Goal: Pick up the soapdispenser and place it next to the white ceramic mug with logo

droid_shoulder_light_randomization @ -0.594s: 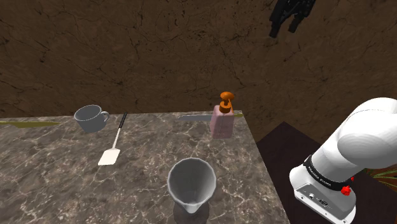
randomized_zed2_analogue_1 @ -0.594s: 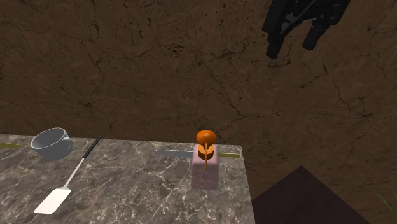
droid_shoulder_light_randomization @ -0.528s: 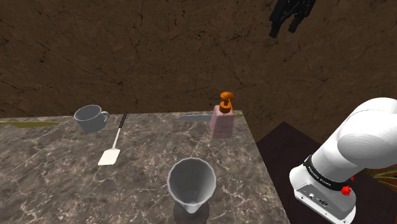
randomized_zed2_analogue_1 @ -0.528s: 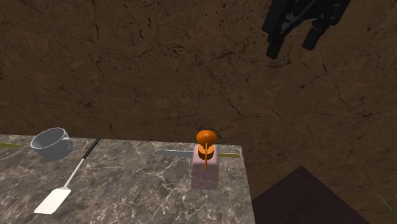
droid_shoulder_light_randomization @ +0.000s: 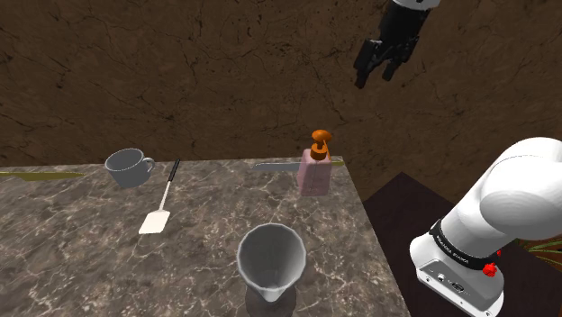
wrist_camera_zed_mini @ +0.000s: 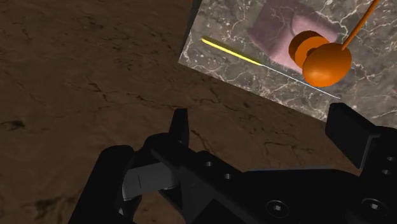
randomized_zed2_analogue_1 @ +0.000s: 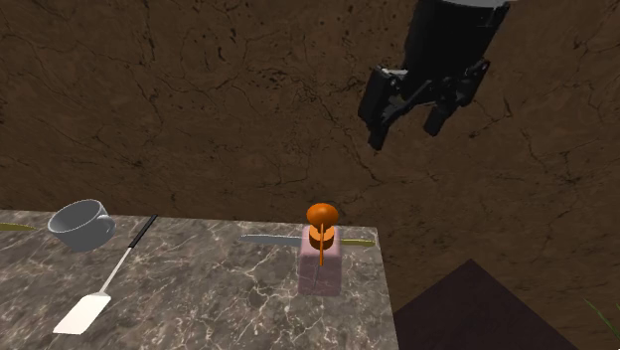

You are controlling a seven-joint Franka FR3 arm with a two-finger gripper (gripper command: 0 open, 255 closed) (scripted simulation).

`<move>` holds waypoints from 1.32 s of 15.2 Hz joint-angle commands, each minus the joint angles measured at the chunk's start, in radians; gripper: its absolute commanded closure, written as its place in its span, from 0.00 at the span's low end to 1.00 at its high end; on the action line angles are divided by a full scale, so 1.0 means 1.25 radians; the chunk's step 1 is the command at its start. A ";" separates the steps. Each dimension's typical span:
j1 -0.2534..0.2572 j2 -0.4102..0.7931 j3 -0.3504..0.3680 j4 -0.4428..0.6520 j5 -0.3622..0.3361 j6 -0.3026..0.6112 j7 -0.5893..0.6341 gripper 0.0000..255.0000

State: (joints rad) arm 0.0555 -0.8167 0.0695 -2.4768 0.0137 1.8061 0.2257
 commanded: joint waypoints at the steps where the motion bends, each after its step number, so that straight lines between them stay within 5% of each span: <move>1: 0.012 -0.003 0.024 -0.049 0.021 0.053 0.030 0.00; 11: 0.070 0.096 0.155 -0.194 0.117 0.337 0.164 0.00; 20: 0.066 0.163 0.173 -0.236 0.123 0.447 0.167 0.00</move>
State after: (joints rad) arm 0.1384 -0.6221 0.2832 -2.7684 0.1669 2.3504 0.4337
